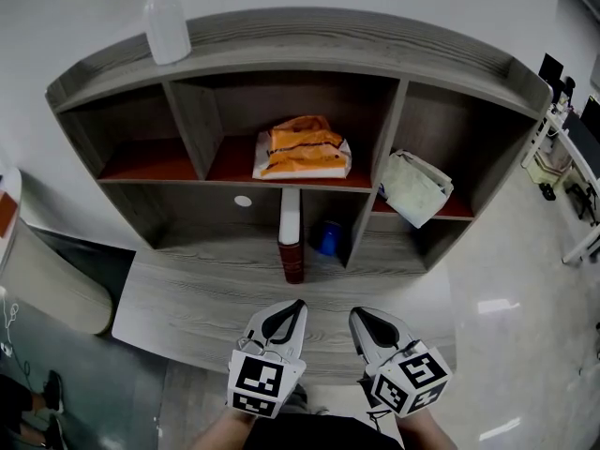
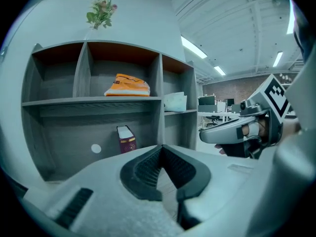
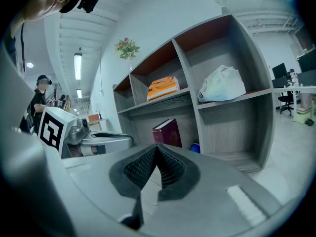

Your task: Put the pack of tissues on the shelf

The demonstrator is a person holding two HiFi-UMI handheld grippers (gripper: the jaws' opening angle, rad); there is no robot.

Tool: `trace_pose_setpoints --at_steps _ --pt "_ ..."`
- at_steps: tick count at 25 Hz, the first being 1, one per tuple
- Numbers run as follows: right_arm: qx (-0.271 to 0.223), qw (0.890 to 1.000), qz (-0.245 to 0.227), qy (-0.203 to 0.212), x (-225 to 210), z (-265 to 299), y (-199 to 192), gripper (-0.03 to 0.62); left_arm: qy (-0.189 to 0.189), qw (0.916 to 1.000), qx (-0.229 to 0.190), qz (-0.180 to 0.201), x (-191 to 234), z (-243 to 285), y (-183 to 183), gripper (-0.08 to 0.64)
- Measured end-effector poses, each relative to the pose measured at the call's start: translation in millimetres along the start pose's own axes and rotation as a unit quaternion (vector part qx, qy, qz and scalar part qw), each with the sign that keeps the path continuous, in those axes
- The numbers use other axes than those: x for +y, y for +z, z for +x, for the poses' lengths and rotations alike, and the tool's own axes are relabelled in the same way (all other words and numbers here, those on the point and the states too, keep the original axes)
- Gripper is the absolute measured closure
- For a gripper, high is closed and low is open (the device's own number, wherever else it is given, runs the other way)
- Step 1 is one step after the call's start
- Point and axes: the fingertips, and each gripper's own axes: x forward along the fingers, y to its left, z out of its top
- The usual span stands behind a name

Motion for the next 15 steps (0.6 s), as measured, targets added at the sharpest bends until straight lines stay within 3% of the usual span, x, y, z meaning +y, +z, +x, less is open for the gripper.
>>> trace_pose_setpoints --at_steps 15 --pt "-0.002 1.0 -0.003 -0.009 2.3 -2.9 -3.4 0.592 0.006 0.9999 -0.005 -0.013 2.9 -9.2 -3.5 0.565"
